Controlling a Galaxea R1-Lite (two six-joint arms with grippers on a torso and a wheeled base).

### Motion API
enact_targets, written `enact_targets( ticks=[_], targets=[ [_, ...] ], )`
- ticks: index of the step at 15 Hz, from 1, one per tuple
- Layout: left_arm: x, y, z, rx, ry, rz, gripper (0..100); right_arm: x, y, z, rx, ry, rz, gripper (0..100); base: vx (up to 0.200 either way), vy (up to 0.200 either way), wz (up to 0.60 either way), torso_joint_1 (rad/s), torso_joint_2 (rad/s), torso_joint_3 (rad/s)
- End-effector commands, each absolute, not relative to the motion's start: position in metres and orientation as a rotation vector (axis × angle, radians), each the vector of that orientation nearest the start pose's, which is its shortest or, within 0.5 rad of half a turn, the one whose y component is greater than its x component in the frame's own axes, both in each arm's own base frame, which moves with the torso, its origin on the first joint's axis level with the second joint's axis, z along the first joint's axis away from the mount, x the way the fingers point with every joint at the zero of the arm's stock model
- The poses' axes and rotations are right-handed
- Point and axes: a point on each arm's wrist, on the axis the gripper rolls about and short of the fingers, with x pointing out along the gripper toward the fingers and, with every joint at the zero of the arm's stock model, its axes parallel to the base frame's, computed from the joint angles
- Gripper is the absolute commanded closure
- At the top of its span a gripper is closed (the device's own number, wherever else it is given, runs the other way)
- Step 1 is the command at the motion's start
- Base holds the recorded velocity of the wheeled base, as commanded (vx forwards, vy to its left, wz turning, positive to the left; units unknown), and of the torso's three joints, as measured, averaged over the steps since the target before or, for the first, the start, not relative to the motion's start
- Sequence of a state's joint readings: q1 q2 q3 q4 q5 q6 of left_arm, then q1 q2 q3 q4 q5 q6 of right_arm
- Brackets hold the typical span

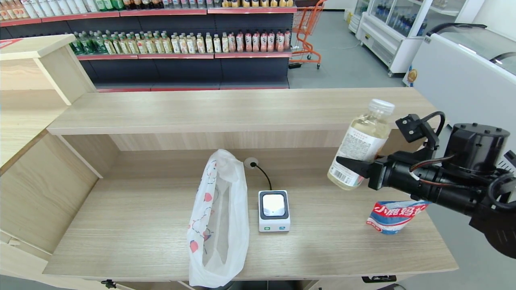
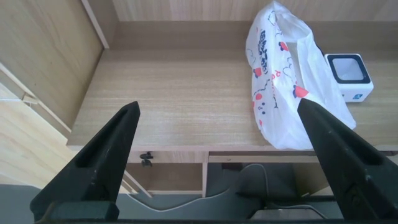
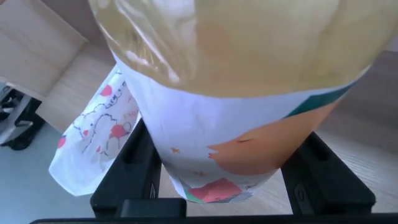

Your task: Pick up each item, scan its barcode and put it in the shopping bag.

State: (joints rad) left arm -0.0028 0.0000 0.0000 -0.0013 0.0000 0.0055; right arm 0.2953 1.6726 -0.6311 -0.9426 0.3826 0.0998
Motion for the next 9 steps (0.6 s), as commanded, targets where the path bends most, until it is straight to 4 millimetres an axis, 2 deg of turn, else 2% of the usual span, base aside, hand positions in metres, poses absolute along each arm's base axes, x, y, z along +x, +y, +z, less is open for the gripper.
enact_targets(
  ticks=[1, 5, 9],
  targets=[
    [-0.023, 0.0, 0.076, 0.005, -0.002, -0.003, 0, 0.266, 0.099, 0.177, 0.098, 0.139, 0.702, 100, 0.0, 0.0, 0.0, 0.0, 0.0, 0.0],
    [-0.023, 0.0, 0.076, 0.002, -0.002, -0.003, 0, 0.256, 0.111, 0.182, 0.099, 0.169, 0.755, 100, 0.0, 0.2, 0.0, 0.002, 0.0, 0.005],
    [-0.023, 0.0, 0.076, 0.005, -0.002, -0.003, 0, 0.253, 0.121, 0.178, 0.101, 0.207, 0.794, 100, 0.0, 0.2, 0.0, 0.004, 0.0, 0.004]
  ],
)
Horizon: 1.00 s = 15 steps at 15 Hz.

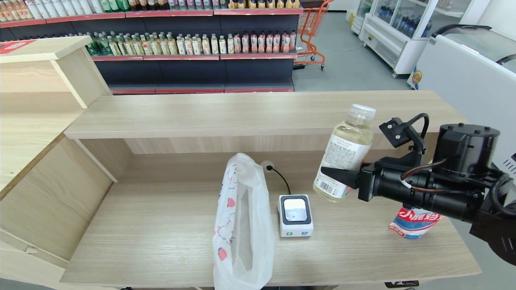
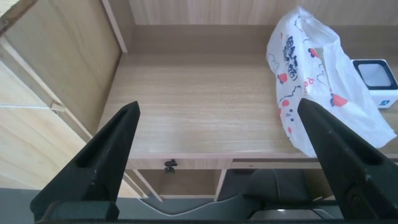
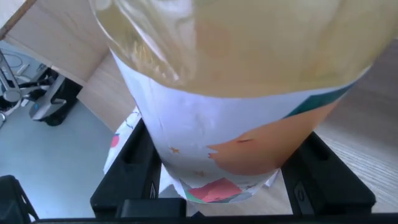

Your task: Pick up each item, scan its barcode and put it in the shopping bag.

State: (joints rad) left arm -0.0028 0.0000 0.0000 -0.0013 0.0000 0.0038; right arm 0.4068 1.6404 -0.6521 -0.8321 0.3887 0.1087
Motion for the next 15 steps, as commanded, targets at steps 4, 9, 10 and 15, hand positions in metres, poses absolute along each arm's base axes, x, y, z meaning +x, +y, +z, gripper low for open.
enact_targets(
  ticks=[4, 9, 10, 15],
  targets=[
    [-0.023, 0.0, 0.076, 0.005, -0.002, -0.003, 0, 0.265, 0.137, 0.158, 0.091, 0.271, 0.823, 100, 0.0, 0.15, 0.0, 0.003, 0.0, 0.002],
    [-0.023, 0.0, 0.076, 0.005, -0.002, -0.003, 0, 0.299, 0.152, 0.112, 0.066, 0.323, 0.815, 100, 0.0, 0.0, 0.0, 0.0, 0.0, 0.0],
    [-0.023, 0.0, 0.076, 0.005, 0.0, -0.003, 0, 0.304, 0.155, 0.101, 0.041, 0.312, 0.823, 100, 0.0, 0.0, 0.0, 0.0, 0.0, 0.0],
    [-0.023, 0.0, 0.076, 0.005, -0.002, -0.003, 0, 0.324, 0.168, 0.053, -0.05, 0.262, 0.849, 100, 0.0, 0.0, 0.0, 0.0, 0.0, 0.0]
  ],
)
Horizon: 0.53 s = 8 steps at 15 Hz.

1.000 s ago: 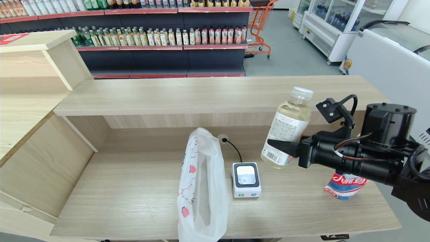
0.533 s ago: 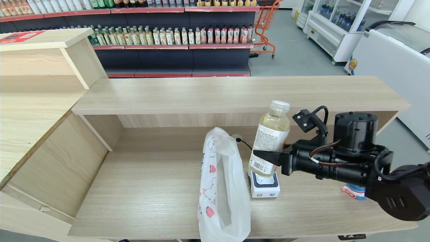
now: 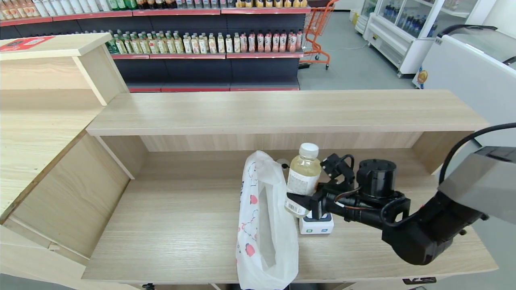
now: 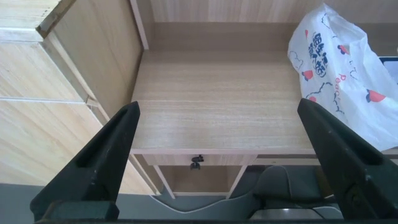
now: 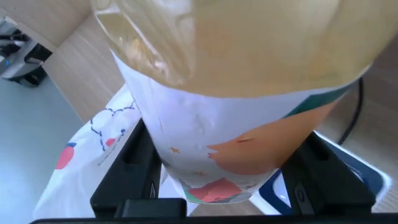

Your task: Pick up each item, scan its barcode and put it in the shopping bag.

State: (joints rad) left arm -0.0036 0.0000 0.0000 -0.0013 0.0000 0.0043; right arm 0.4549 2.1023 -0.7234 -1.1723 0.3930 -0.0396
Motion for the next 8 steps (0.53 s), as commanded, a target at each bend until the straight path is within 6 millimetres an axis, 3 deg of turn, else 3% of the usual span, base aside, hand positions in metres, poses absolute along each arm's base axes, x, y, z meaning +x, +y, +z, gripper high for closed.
enact_targets(
  ticks=[1, 8],
  targets=[
    [-0.023, 0.0, 0.076, 0.005, 0.0, -0.003, 0, 0.331, 0.179, 0.045, -0.052, 0.246, 0.866, 100, 0.0, 0.0, 0.0, 0.0, 0.0, 0.0],
    [-0.023, 0.0, 0.076, 0.005, -0.002, -0.003, 0, 0.364, 0.234, 0.033, -0.048, 0.142, 0.943, 100, 0.0, 0.0, 0.0, 0.0, 0.0, 0.0]
  ],
)
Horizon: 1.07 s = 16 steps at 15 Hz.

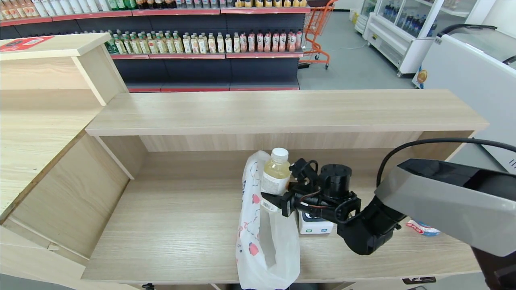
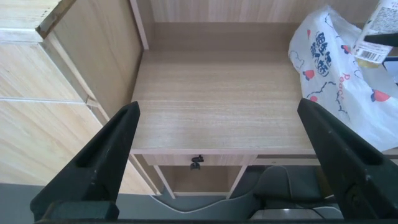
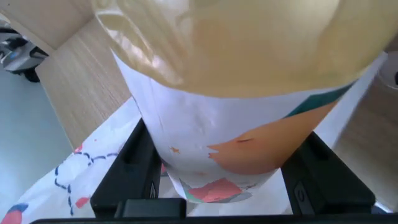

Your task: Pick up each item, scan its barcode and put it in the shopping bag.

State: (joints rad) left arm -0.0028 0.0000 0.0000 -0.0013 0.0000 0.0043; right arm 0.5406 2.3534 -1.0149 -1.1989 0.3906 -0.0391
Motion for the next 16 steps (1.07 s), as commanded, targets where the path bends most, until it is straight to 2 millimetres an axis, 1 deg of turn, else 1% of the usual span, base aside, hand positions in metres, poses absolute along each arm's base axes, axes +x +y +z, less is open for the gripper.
enact_targets(
  ticks=[1, 3, 5, 6, 7, 10, 11, 12, 15, 16],
  targets=[
    [-0.023, 0.0, 0.076, 0.005, -0.002, -0.003, 0, 0.367, 0.239, 0.032, -0.048, 0.134, 0.949, 100, 0.0, 0.0, 0.0, 0.0, 0.0, 0.0],
    [-0.023, 0.0, 0.076, 0.005, -0.002, -0.003, 0, 0.373, 0.244, 0.024, -0.052, 0.126, 0.951, 100, 0.0, 0.0, 0.0, 0.0, 0.0, 0.0],
    [-0.023, 0.0, 0.076, 0.005, -0.002, -0.003, 0, 0.381, 0.251, 0.007, -0.062, 0.128, 0.949, 100, 0.0, 0.0, 0.0, 0.0, 0.0, 0.0],
    [-0.023, 0.0, 0.076, 0.005, -0.002, -0.003, 0, 0.383, 0.252, 0.001, -0.081, 0.121, 0.948, 100, 0.0, 0.0, 0.0, 0.0, 0.0, 0.0],
    [-0.023, 0.0, 0.076, 0.005, -0.002, -0.003, 0, 0.389, 0.256, -0.012, -0.139, 0.093, 0.952, 100, 0.0, 0.0, 0.0, 0.0, 0.0, 0.0],
    [-0.023, 0.0, 0.076, 0.005, -0.002, -0.003, 0, 0.401, 0.263, -0.021, -0.18, 0.039, 0.953, 100, 0.0, 0.0, 0.0, 0.0, 0.0, 0.0],
    [-0.023, 0.0, 0.076, 0.005, -0.002, -0.003, 0, 0.401, 0.263, -0.021, -0.18, 0.039, 0.953, 100, 0.0, 0.0, 0.0, 0.0, 0.0, 0.0],
    [-0.023, 0.0, 0.076, 0.005, -0.002, -0.003, 0, 0.404, 0.265, -0.03, -0.216, 0.023, 0.948, 100, 0.0, 0.0, 0.0, 0.0, 0.0, 0.0],
    [-0.023, 0.0, 0.076, 0.005, -0.002, -0.003, 0, 0.405, 0.265, -0.041, -0.241, -0.013, 0.921, 100, 0.0, 0.0, 0.0, 0.0, 0.0, 0.0],
    [-0.023, 0.0, 0.076, 0.005, -0.002, -0.003, 0, 0.404, 0.264, -0.043, -0.241, -0.029, 0.92, 0, 0.0, 0.0, 0.0, 0.0, 0.0, 0.0]
  ],
)
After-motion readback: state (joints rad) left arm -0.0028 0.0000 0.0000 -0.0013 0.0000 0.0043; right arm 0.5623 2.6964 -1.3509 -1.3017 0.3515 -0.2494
